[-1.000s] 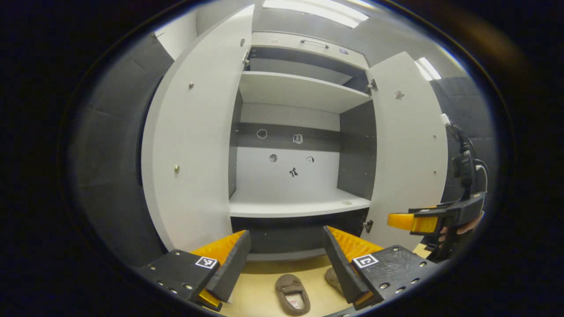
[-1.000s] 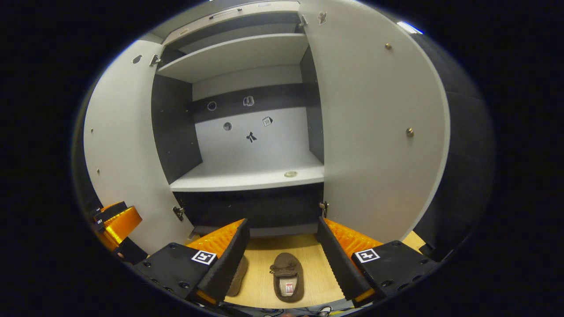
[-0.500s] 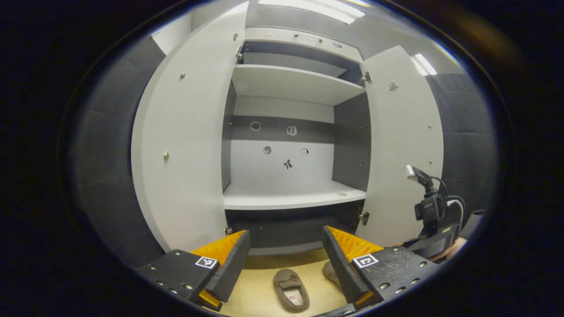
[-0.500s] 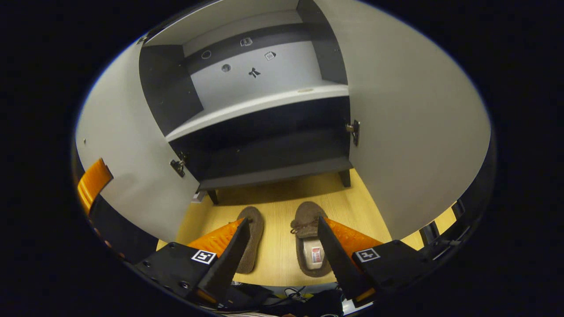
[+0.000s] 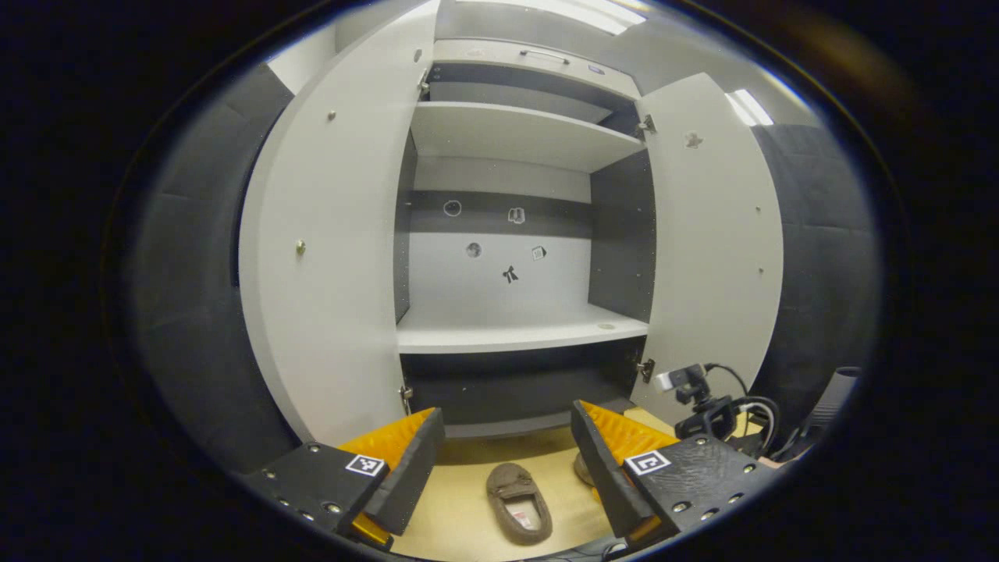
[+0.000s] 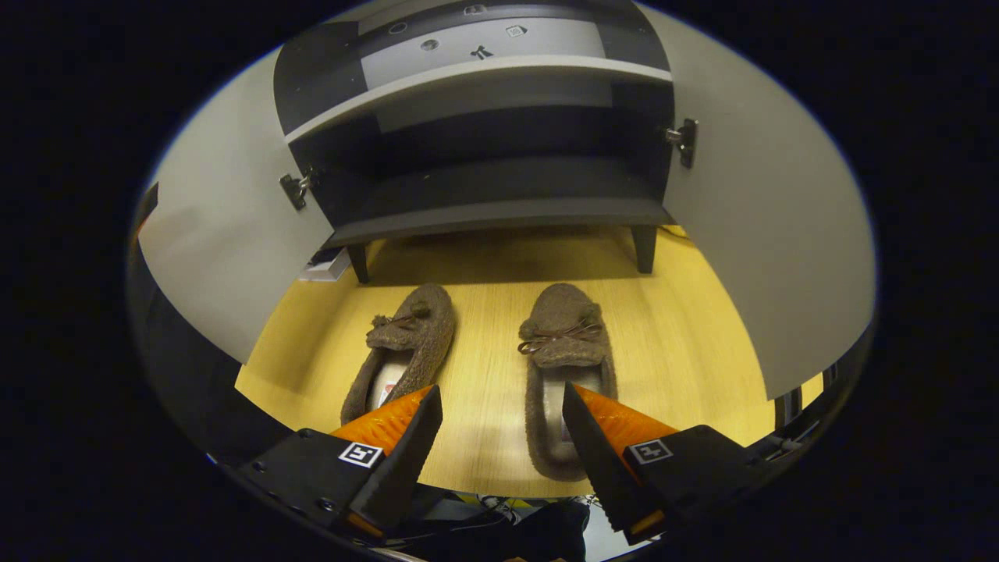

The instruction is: Grab one shoe with the right hand and put it into the shoe cabinet, grab the other shoe with the left hand and put it into the shoe cabinet; then close the right door with the right hand and the left door with the left hand.

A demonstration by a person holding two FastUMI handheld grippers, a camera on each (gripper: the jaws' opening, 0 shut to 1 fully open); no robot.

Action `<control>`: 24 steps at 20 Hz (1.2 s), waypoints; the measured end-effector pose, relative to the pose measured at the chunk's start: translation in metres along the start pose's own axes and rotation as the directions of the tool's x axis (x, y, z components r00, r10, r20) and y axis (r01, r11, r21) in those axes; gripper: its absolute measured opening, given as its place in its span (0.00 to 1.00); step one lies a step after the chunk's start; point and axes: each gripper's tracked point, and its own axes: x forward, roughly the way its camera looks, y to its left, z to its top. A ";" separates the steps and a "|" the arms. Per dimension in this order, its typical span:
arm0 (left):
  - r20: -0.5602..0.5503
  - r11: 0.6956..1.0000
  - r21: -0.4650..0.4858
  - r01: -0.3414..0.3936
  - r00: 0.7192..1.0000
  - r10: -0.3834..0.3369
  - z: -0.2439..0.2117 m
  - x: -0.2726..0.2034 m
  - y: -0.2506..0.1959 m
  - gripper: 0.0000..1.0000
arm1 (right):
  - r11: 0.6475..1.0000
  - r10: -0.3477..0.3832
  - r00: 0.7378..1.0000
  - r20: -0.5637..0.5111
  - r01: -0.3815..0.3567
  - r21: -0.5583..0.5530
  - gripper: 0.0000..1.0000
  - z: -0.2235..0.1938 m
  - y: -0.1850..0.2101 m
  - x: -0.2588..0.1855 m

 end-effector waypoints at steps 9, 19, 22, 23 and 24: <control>-0.039 1.000 0.023 -0.019 0.999 0.020 -0.014 -0.009 0.005 1.00 | 0.974 -0.166 0.986 -0.033 0.159 -0.159 0.94 -0.010 -0.023 0.074; -0.040 0.999 0.014 -0.029 0.999 0.030 -0.018 -0.017 0.007 0.95 | 0.921 -0.304 0.951 -0.048 0.281 -0.271 0.31 0.000 -0.051 0.088; -0.037 1.000 0.009 -0.023 0.999 0.023 -0.019 -0.016 0.005 0.89 | 0.945 -0.232 0.970 -0.077 0.206 -0.253 0.10 -0.002 -0.044 0.083; -0.036 1.000 0.007 -0.019 0.999 0.019 -0.019 -0.015 0.004 0.89 | 0.952 -0.209 0.974 -0.087 0.182 -0.247 0.02 -0.004 -0.042 0.075; -0.034 1.000 0.006 -0.015 0.999 0.015 -0.018 -0.016 0.003 0.94 | 0.954 -0.194 0.978 -0.082 0.168 -0.249 0.02 0.000 -0.043 0.071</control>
